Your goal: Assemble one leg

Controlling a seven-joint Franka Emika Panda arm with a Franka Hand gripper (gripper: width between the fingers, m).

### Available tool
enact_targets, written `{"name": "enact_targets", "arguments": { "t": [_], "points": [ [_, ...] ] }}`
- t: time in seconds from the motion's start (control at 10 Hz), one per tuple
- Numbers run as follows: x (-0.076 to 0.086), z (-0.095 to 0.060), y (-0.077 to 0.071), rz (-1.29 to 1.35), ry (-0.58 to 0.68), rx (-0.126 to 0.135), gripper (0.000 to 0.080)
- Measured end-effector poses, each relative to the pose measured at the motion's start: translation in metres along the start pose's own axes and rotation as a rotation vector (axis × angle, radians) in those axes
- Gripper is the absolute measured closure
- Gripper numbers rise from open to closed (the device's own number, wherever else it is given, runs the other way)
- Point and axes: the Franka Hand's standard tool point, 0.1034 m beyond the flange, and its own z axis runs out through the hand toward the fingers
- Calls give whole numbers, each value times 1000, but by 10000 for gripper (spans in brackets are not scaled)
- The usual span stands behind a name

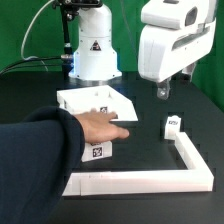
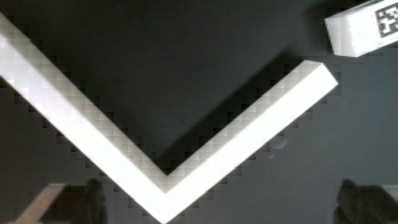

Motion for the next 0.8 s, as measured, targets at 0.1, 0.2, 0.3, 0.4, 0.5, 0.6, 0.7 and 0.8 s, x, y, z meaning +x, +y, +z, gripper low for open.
{"name": "enact_targets", "arguments": {
  "t": [0.1,0.2,0.3,0.4,0.5,0.6,0.7,0.8],
  "points": [
    [0,0,0,0,0,0,150],
    [0,0,0,0,0,0,150],
    [0,0,0,0,0,0,150],
    [0,0,0,0,0,0,150],
    [0,0,0,0,0,0,150],
    [0,1,0,0,-1,1,150],
    [0,1,0,0,-1,1,150],
    [0,1,0,0,-1,1,150]
  ]
}}
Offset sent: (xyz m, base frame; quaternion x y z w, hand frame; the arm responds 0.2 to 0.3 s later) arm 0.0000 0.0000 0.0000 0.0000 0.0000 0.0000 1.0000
